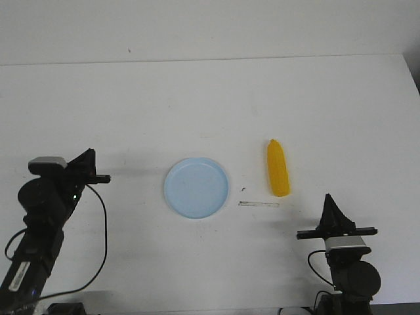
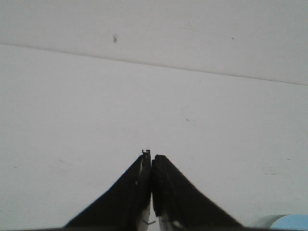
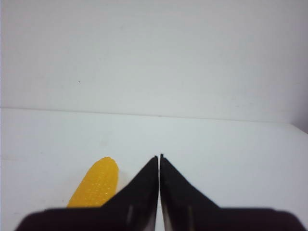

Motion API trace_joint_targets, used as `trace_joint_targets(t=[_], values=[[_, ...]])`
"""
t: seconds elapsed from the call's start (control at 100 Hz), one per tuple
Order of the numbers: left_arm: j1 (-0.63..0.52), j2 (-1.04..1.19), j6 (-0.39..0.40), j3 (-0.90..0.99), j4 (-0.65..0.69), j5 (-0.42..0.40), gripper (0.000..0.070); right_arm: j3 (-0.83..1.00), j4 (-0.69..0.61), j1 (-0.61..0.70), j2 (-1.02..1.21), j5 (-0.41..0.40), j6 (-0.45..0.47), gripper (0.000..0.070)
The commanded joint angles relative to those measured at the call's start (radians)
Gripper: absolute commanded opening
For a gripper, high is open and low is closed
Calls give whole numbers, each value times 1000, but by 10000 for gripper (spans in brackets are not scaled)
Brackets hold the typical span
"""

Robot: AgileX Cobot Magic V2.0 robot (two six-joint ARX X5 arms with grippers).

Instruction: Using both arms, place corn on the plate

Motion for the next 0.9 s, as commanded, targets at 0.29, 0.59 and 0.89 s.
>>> trace_joint_targets(t=[0.29,0.59,0.89], values=[[13,-426,145,-256,-6,-45,1,-1,7,0,-1,0,6,6],[13,-693,145,-299,-245,-76,2,-1,7,0,-1,0,6,6],[13,-776,145,-299,-250,-90,5,-1,7,0,-1,0,6,6]])
